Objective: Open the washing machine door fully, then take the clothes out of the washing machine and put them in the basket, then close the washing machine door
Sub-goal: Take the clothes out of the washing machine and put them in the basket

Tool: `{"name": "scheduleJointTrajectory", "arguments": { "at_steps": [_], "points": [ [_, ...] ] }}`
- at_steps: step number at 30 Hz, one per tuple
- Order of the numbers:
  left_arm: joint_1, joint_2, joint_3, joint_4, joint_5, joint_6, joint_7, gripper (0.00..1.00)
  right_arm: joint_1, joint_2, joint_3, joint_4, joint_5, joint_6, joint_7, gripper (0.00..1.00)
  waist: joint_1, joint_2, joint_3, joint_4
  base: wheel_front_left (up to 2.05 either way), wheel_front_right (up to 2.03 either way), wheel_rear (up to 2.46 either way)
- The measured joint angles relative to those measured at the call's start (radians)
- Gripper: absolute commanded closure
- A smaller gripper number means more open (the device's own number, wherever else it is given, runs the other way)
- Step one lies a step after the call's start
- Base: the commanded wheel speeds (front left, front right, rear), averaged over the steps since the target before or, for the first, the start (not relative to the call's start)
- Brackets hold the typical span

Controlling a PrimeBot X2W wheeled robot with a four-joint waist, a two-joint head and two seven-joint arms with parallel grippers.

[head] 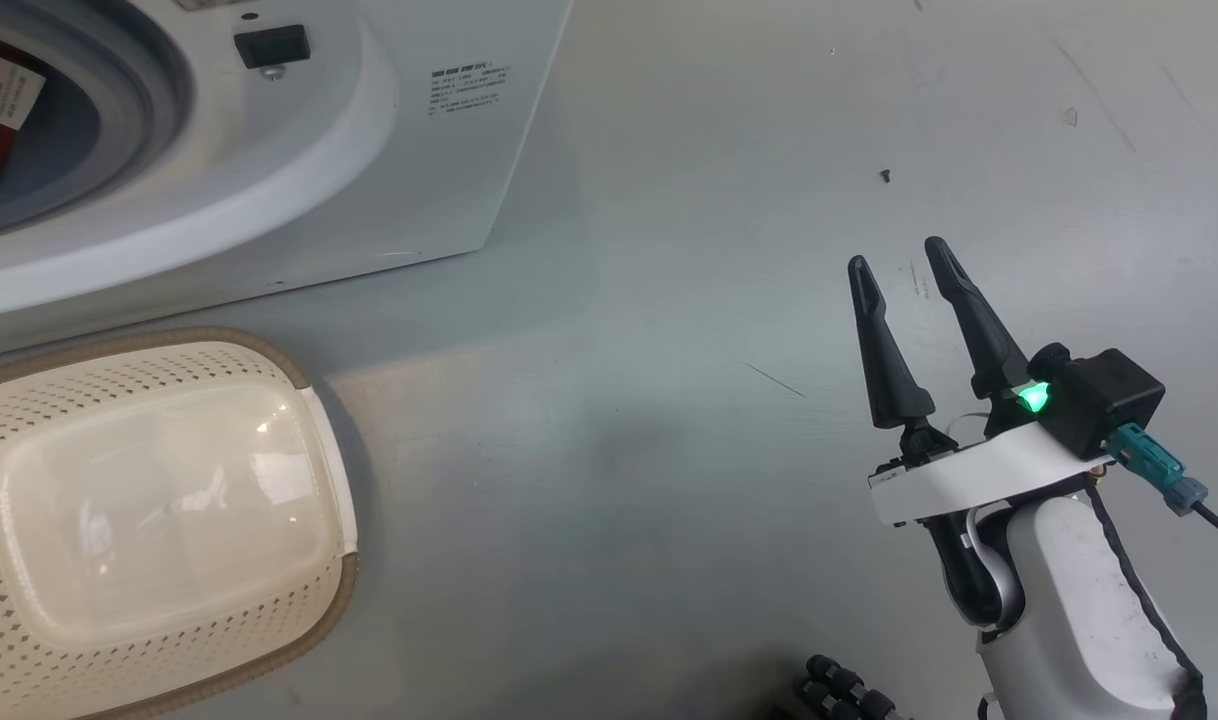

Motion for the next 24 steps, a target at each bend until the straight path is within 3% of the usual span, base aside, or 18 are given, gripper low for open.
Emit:
{"name": "scheduleJointTrajectory", "arguments": {
  "at_steps": [16, 17, 18, 19, 24],
  "points": [
    [-0.053, -0.016, -0.008, 0.096, 0.0, 0.001, 0.025, 0.0, -0.005, 0.001, 0.009, 0.01, -0.007, 0.0, 0.0, 0.0, 0.0, 0.0, -0.013, 0.004, 0.0, 0.0, 0.0],
    [-0.055, -0.017, -0.008, 0.099, -0.001, 0.001, 0.026, 0.28, -0.005, 0.001, 0.01, 0.011, -0.007, 0.0, 0.0, 0.0, 0.0, 0.0, -0.014, 0.004, 0.0, 0.0, 0.0],
    [-0.056, -0.018, -0.009, 0.102, -0.001, 0.001, 0.026, 0.73, -0.007, 0.001, 0.01, 0.011, -0.007, 0.0, 0.0, 0.0, 0.0, 0.0, -0.015, 0.004, 0.0, 0.0, 0.0],
    [-0.059, -0.02, -0.009, 0.106, -0.002, 0.001, 0.029, 1.0, -0.008, 0.001, 0.009, 0.011, -0.007, 0.0, 0.0, 0.0, 0.0, 0.0, -0.016, 0.004, 0.0, 0.0, 0.0],
    [-0.07, -0.02, -0.01, 0.125, -0.003, 0.0, 0.029, 1.0, -0.011, 0.001, 0.006, 0.011, -0.007, 0.0, 0.0, 0.0, 0.0, 0.0, -0.019, 0.005, 0.0, 0.0, 0.0]
  ]
}}
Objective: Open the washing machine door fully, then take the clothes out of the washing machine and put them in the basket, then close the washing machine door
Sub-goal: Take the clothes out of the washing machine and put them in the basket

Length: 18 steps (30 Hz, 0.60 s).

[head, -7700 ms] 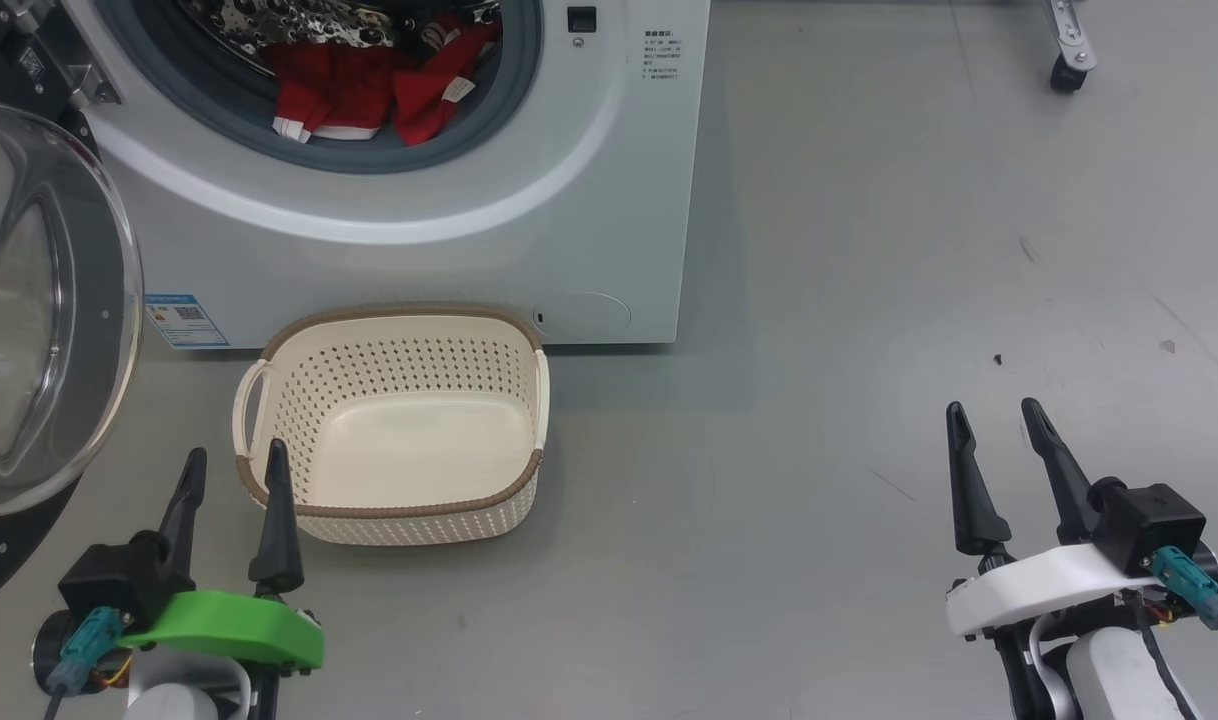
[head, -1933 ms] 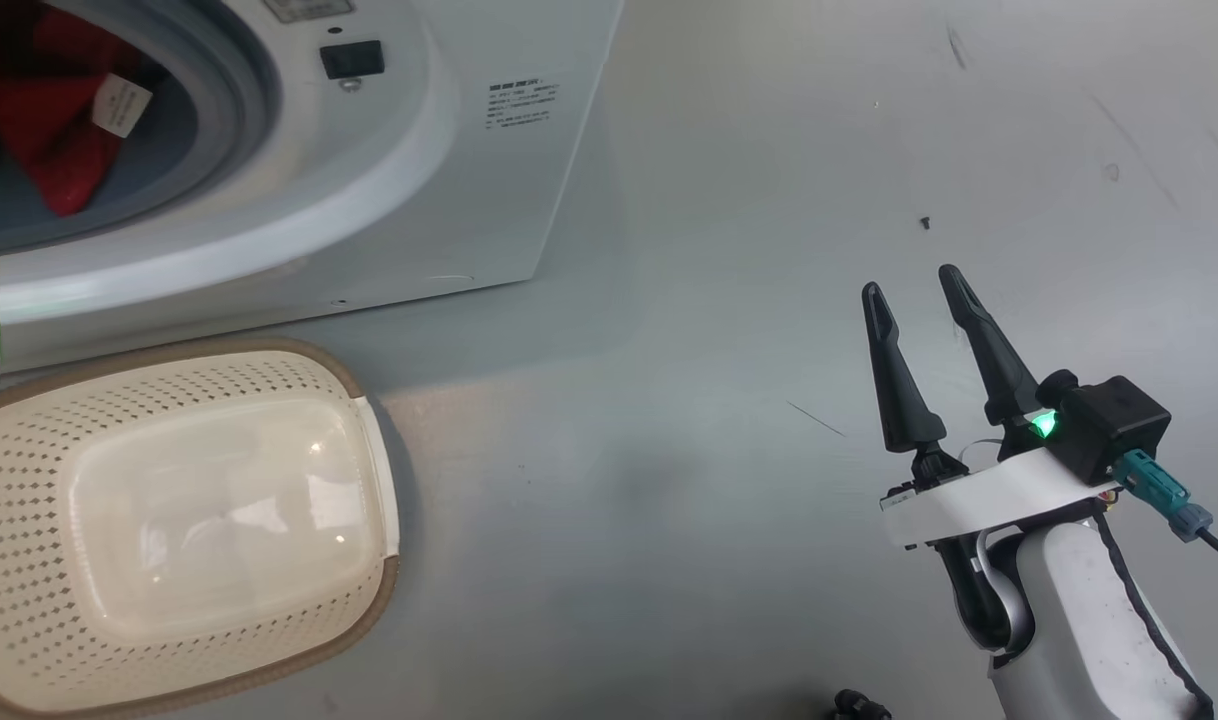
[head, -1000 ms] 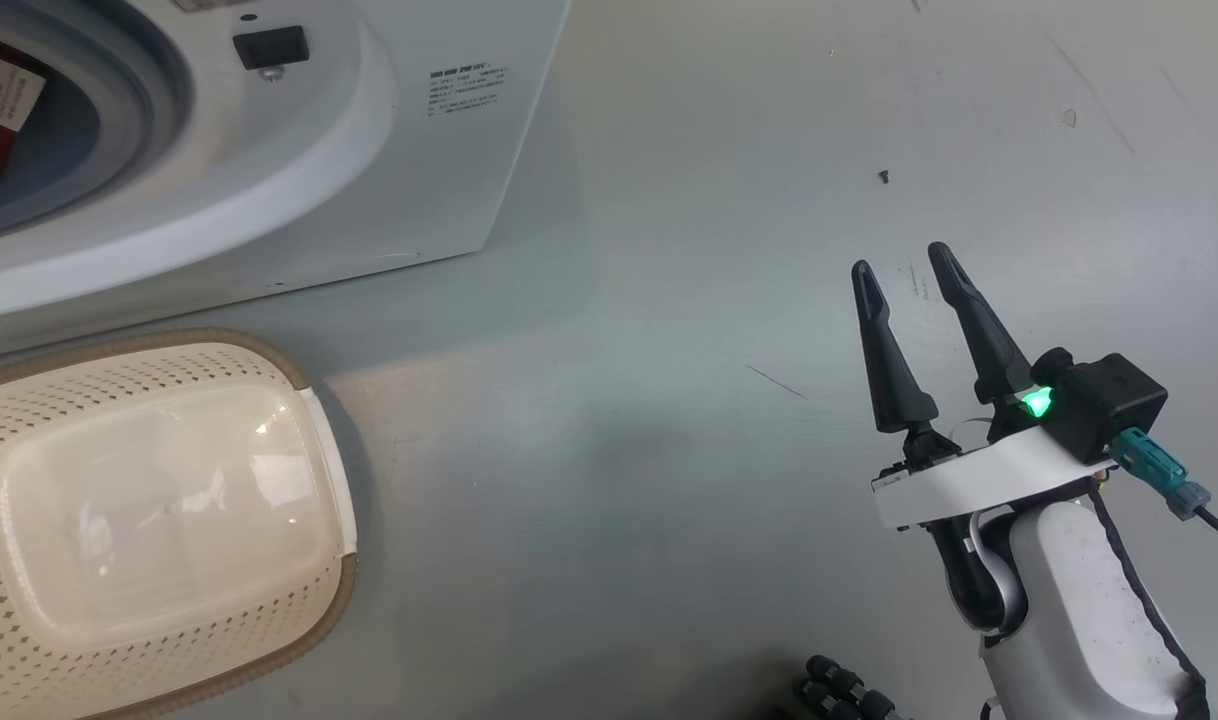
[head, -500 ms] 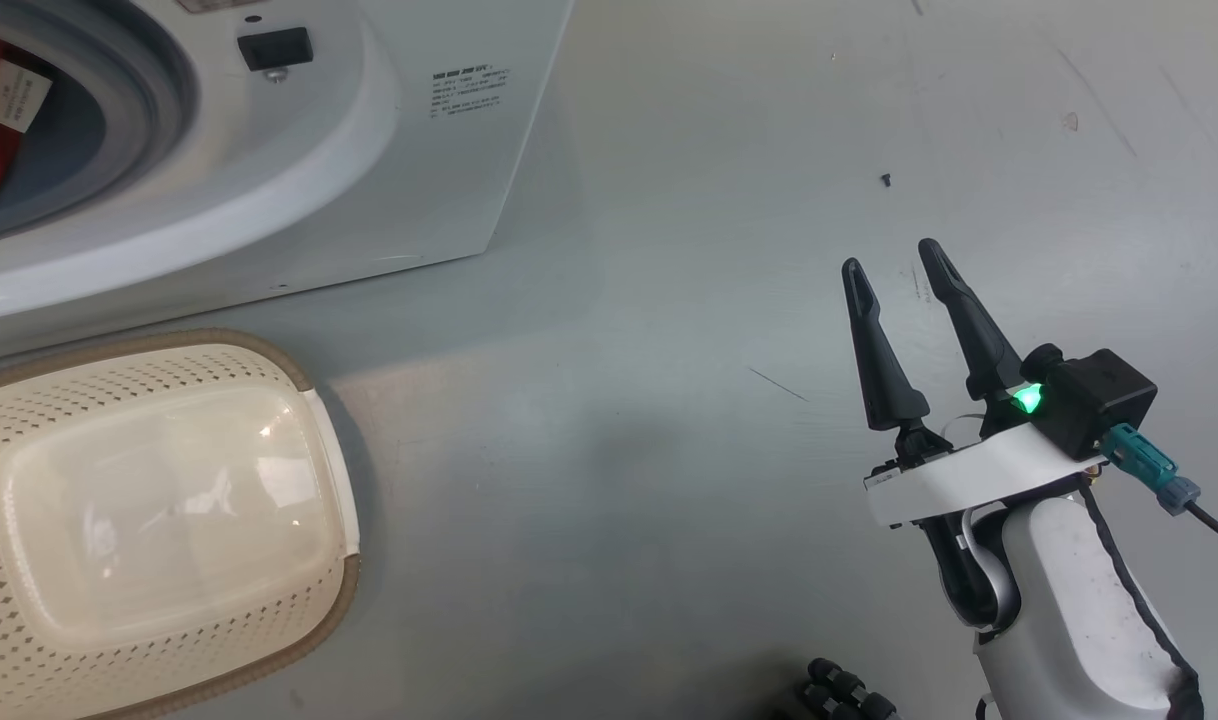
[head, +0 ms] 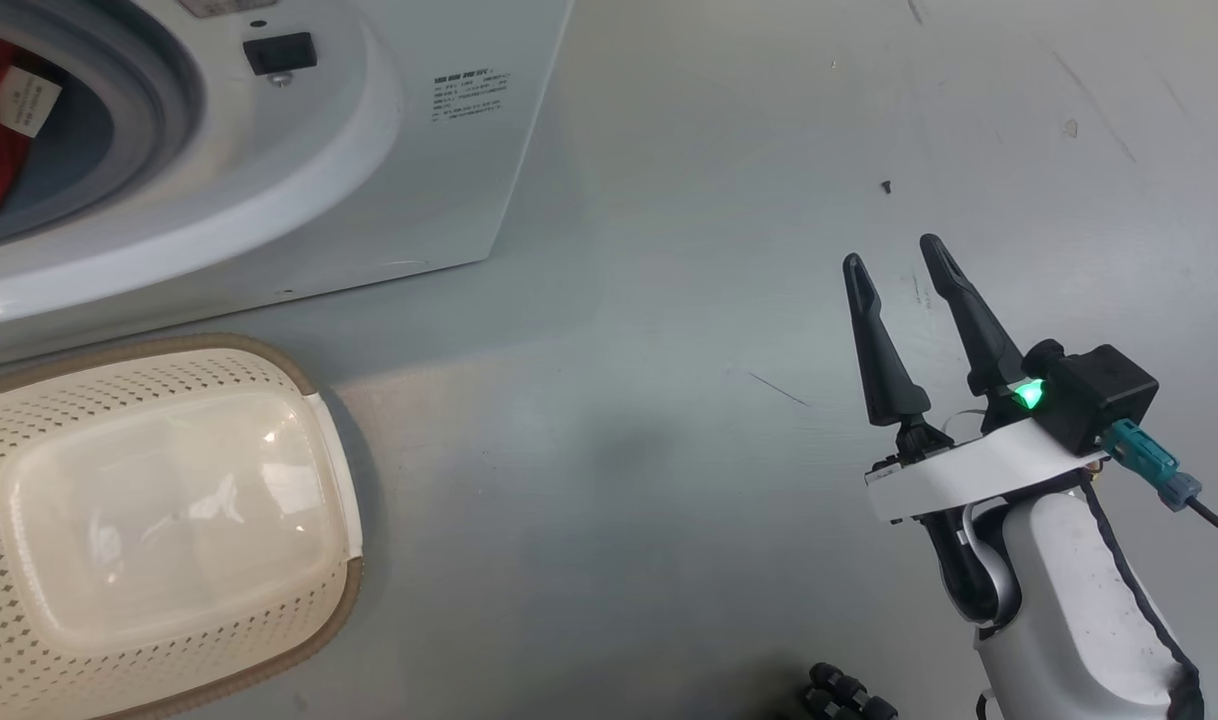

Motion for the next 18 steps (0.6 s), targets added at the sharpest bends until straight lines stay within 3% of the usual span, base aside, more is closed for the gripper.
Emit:
{"name": "scheduleJointTrajectory", "arguments": {
  "at_steps": [18],
  "points": [
    [0.003, -0.054, 0.001, 0.061, -0.023, -0.018, -0.133, 1.0, 0.0, 0.001, -0.019, 0.017, -0.02, 0.0, 0.0, 0.0, 0.0, 0.0, -0.067, 0.02, 0.0, 0.0, 0.0]
  ]
}}
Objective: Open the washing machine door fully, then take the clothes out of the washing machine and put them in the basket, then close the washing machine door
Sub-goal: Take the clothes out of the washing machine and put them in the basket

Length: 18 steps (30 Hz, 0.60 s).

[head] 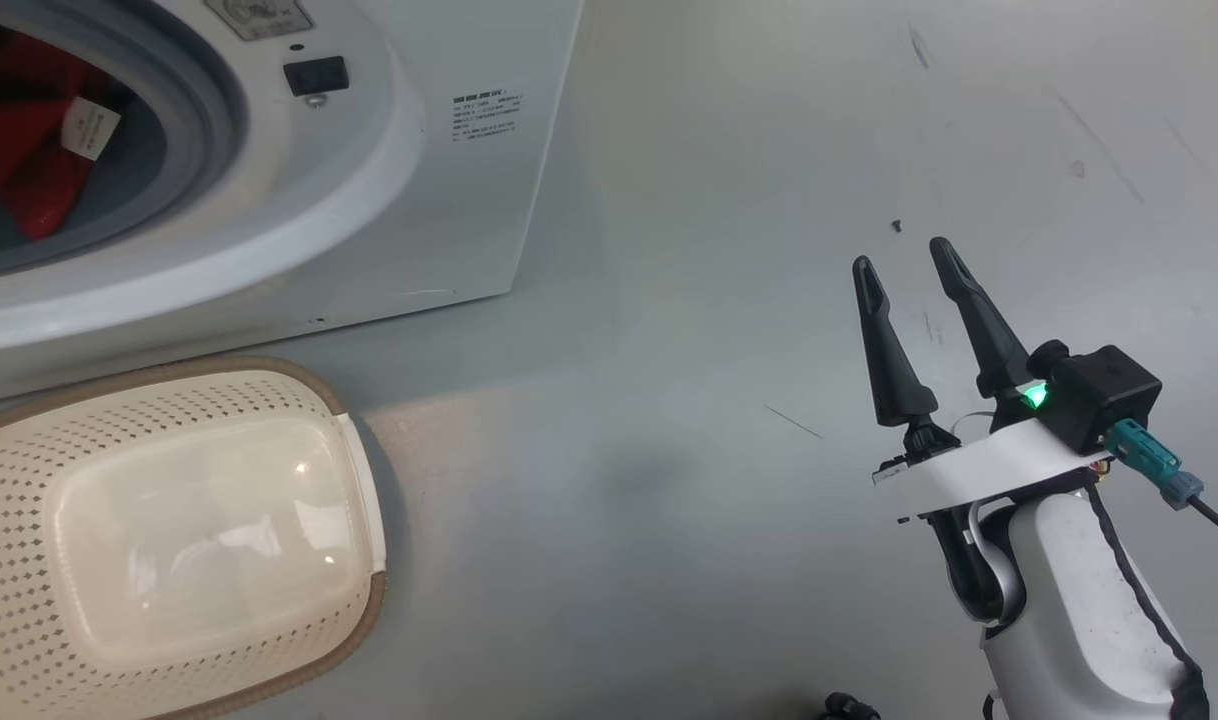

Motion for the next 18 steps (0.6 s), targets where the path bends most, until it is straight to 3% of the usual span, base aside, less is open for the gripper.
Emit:
{"name": "scheduleJointTrajectory", "arguments": {
  "at_steps": [18],
  "points": [
    [0.123, -0.084, -0.004, 0.039, -0.047, -0.046, -0.198, 1.0, 0.022, -0.009, -0.02, 0.024, -0.02, 0.0, 0.0, 0.0, 0.0, 0.0, -0.13, 0.056, 0.0, 0.0, 0.0]
  ]
}}
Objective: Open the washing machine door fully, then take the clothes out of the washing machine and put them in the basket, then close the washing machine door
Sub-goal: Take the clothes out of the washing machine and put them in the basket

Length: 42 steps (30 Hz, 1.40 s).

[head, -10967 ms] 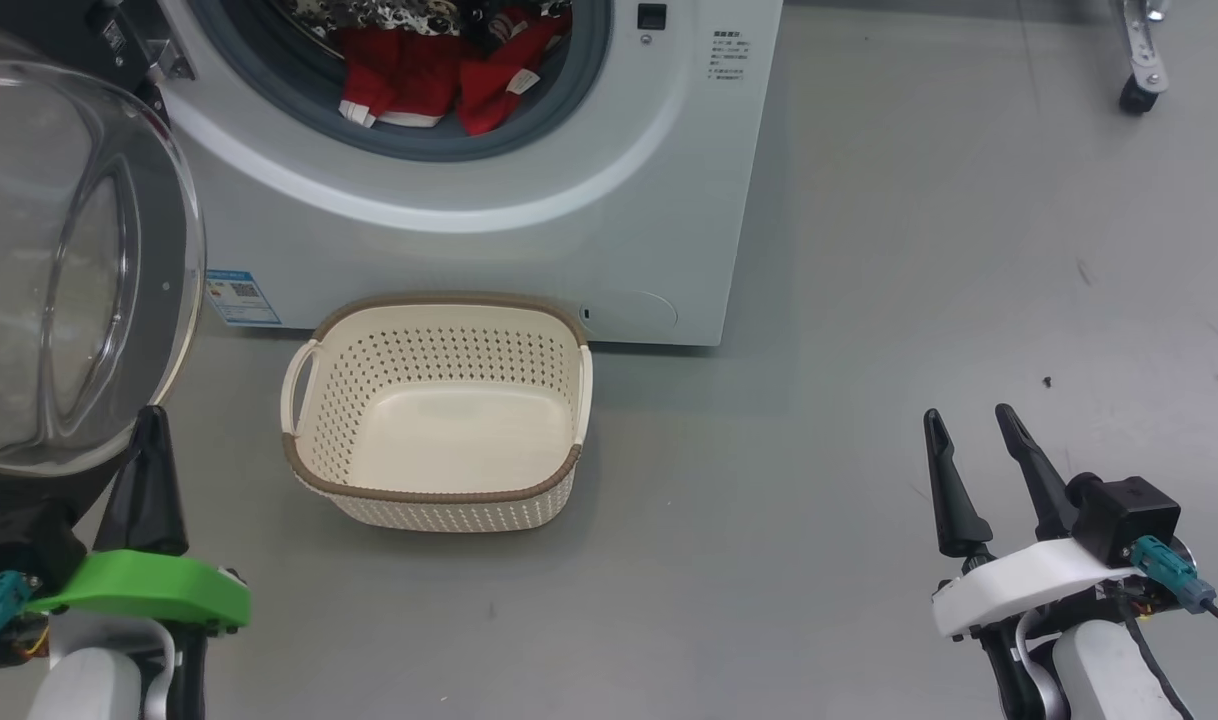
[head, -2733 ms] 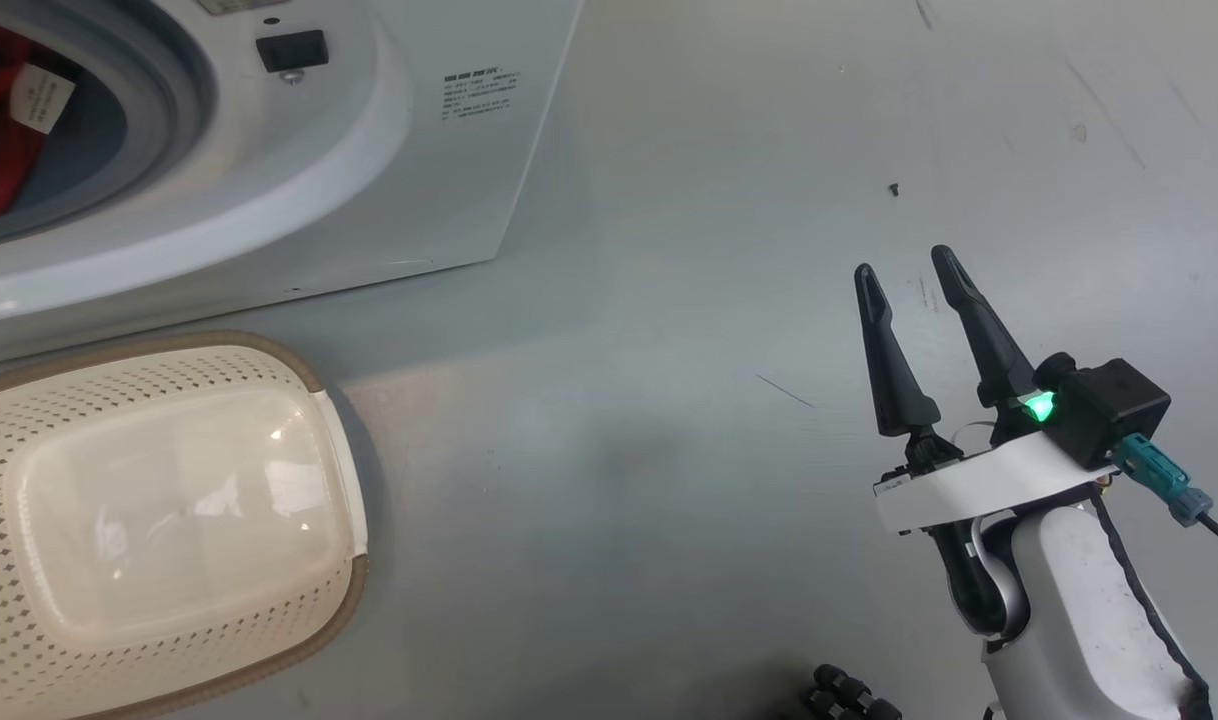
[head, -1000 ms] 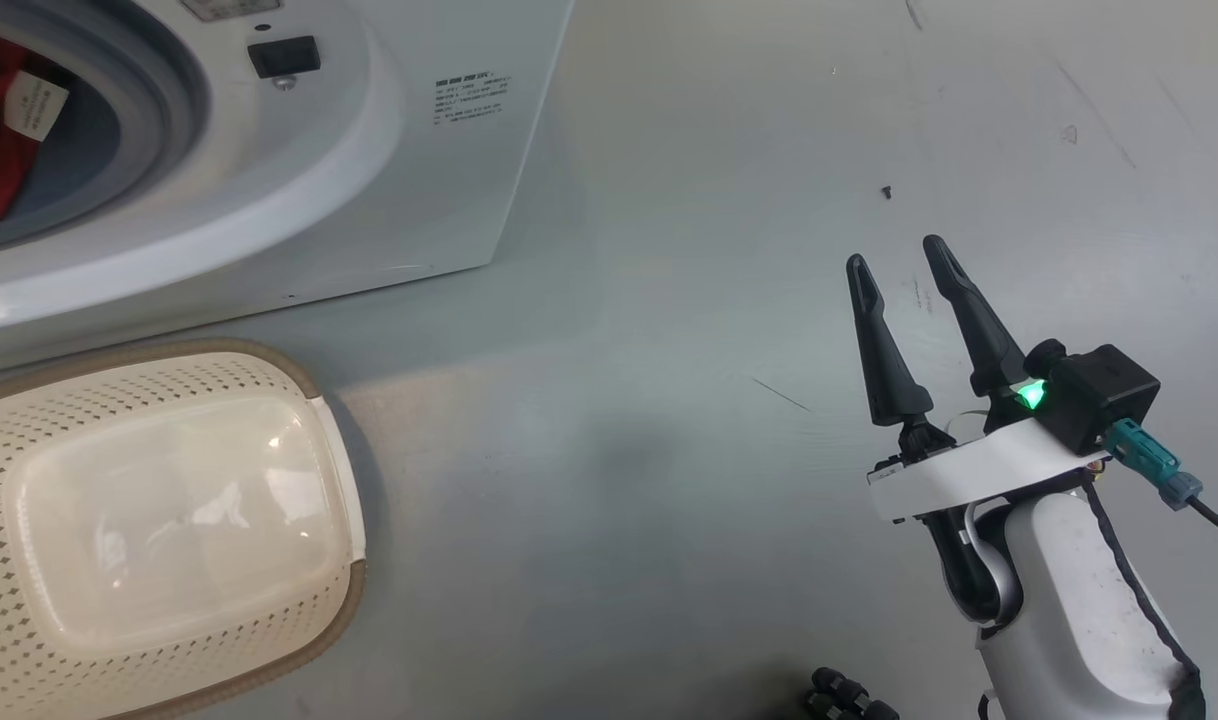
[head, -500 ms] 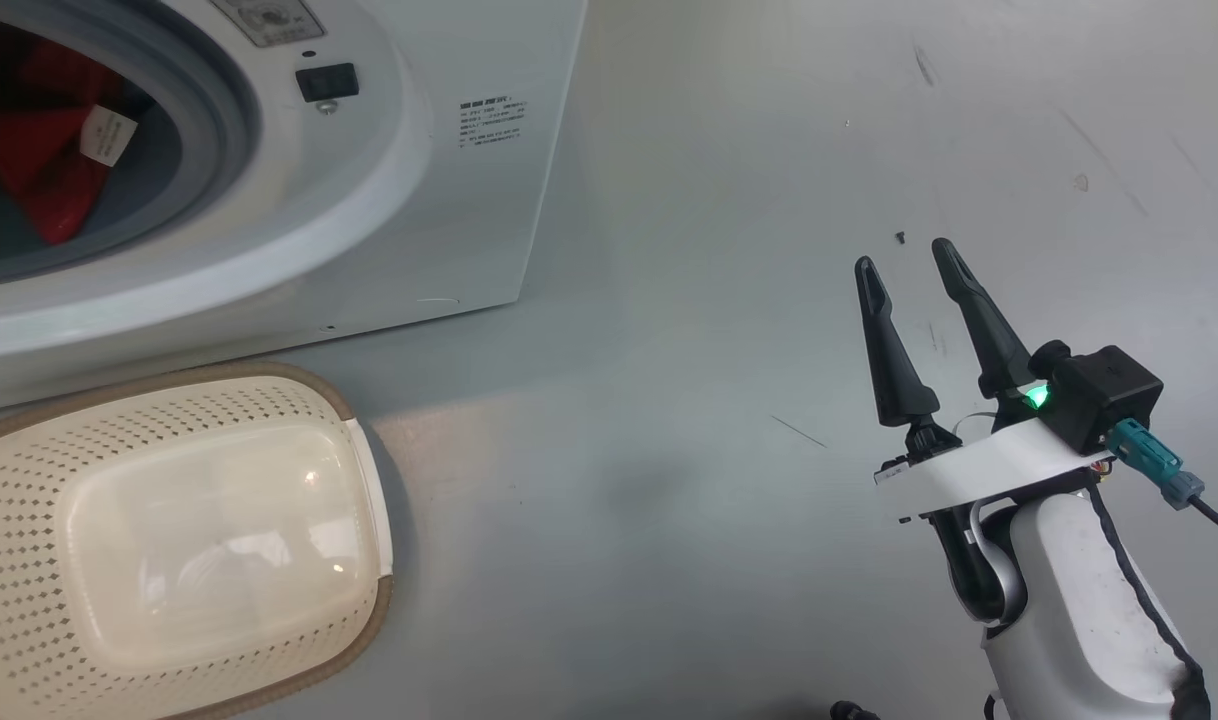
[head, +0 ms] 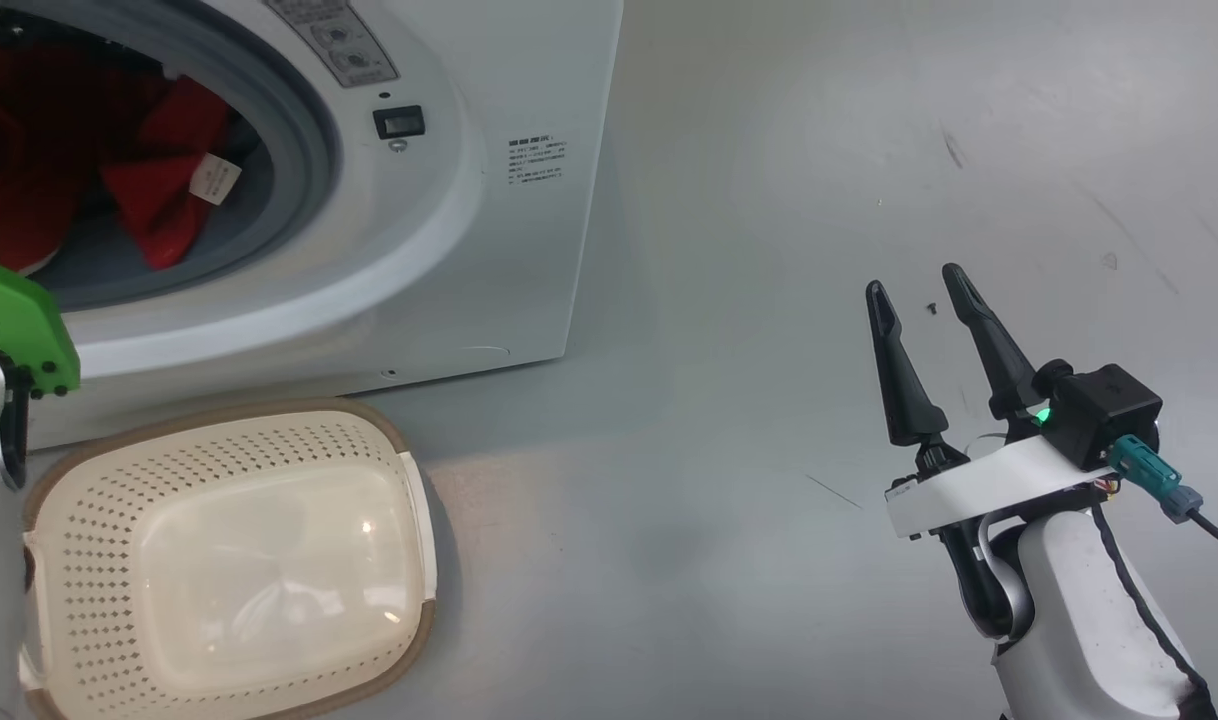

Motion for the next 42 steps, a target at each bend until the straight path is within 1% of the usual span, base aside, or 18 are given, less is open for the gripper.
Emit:
{"name": "scheduleJointTrajectory", "arguments": {
  "at_steps": [7, 13, 16, 21, 28, 30, 34, 42],
  "points": [
    [0.068, -0.013, 0.005, 0.007, -0.012, -0.016, -0.082, 1.0, 0.026, -0.006, -0.006, 0.012, -0.004, 0.0, 0.0, 0.0, 0.0, 0.0, -0.063, 0.026, 0.0, 0.0, 0.0],
    [0.114, -0.044, 0.0, 0.005, -0.022, -0.026, -0.141, 1.0, 0.065, -0.011, -0.02, 0.018, -0.004, 0.0, 0.0, 0.0, 0.0, 0.0, -0.115, 0.051, 0.0, 0.0, 0.0],
    [0.143, -0.068, -0.006, -0.004, -0.027, -0.042, -0.181, 1.0, 0.082, -0.015, -0.021, 0.019, -0.004, 0.0, 0.0, 0.0, 0.0, 0.0, -0.142, 0.073, 0.0, 0.0, 0.0],
    [0.185, -0.074, -0.002, -0.017, -0.03, -0.044, -0.234, 1.0, 0.086, -0.014, -0.016, 0.021, -0.004, 0.0, 0.0, 0.0, 0.0, 0.0, -0.176, 0.098, 0.0, 0.0, 0.0],
    [0.237, -0.09, 0.0, -0.054, -0.036, -0.053, -0.256, 1.0, 0.125, -0.015, -0.018, 0.03, -0.004, 0.0, 0.0, 0.0, 0.0, 0.0, -0.224, 0.123, 0.0, 0.0, 0.0],
    [0.252, -0.091, 0.0, -0.074, -0.036, -0.06, -0.264, 1.0, 0.132, -0.016, -0.019, 0.031, -0.004, 0.0, 0.0, 0.0, 0.0, 0.0, -0.237, 0.129, 0.0, 0.0, 0.0],
    [0.276, -0.1, 0.0, -0.12, -0.037, -0.061, -0.273, 1.0, 0.146, -0.021, -0.019, 0.033, -0.004, 0.0, 0.0, 0.0, 0.0, 0.0, -0.26, 0.141, 0.0, 0.0, 0.0],
    [0.348, -0.147, 0.008, -0.232, -0.055, -0.061, -0.275, 1.0, 0.165, -0.022, -0.016, 0.034, -0.004, 0.0, 0.0, 0.0, 0.0, 0.0, -0.301, 0.155, 0.0, 0.0, 0.0]
  ]
}}
